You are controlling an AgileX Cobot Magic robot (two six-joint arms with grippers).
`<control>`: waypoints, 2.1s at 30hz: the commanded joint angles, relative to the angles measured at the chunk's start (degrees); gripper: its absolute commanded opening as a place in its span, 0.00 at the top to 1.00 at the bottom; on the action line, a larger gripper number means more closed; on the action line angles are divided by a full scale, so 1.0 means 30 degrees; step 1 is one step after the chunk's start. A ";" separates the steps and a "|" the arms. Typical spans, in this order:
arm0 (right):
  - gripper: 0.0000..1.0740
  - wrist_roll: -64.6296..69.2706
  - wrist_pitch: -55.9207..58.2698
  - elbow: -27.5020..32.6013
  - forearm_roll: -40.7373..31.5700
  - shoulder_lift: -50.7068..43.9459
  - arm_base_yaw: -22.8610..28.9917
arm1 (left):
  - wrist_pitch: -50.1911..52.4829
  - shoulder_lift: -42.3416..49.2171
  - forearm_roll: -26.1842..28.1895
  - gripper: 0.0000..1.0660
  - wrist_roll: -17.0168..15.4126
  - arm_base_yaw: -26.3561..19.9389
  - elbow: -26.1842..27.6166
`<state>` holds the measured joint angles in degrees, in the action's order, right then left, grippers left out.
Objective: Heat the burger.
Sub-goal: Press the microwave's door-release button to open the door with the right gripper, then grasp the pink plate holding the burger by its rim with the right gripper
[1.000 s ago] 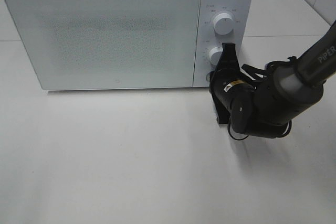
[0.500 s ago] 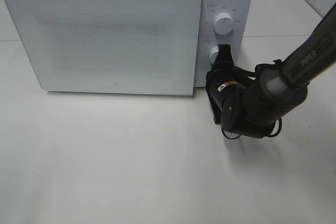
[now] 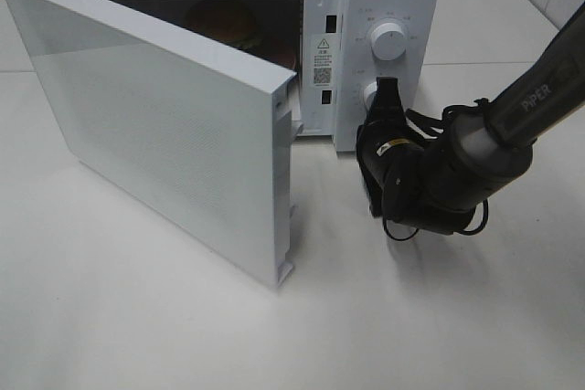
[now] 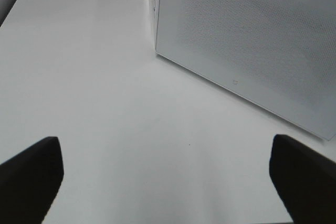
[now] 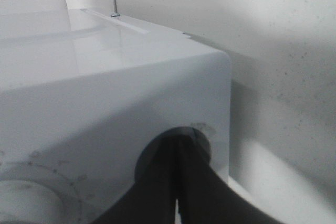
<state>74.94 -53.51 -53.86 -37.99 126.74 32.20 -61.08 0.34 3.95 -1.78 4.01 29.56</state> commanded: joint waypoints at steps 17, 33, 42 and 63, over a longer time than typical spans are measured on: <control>1.00 -0.0993 -0.9263 -0.2024 0.2617 -0.1070 -0.1375 | -0.0038 0.0267 0.0095 0.06 0.0000 -0.0134 -0.0019; 1.00 0.0477 -0.6723 0.0401 0.2540 -0.1738 -0.0458 | -0.0038 0.0267 0.0095 0.06 0.0000 -0.0134 -0.0019; 1.00 0.1127 -0.2292 0.2254 0.2865 -0.2597 0.0401 | -0.0038 0.0267 0.0095 0.06 0.0000 -0.0134 -0.0019; 0.99 -0.3591 0.5615 0.7410 0.4163 -0.8747 0.0401 | -0.0038 0.0267 0.0095 0.06 0.0000 -0.0134 -0.0019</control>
<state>66.63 -38.27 -31.91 -26.30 101.41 33.46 -61.08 0.34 3.95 -1.78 4.01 29.56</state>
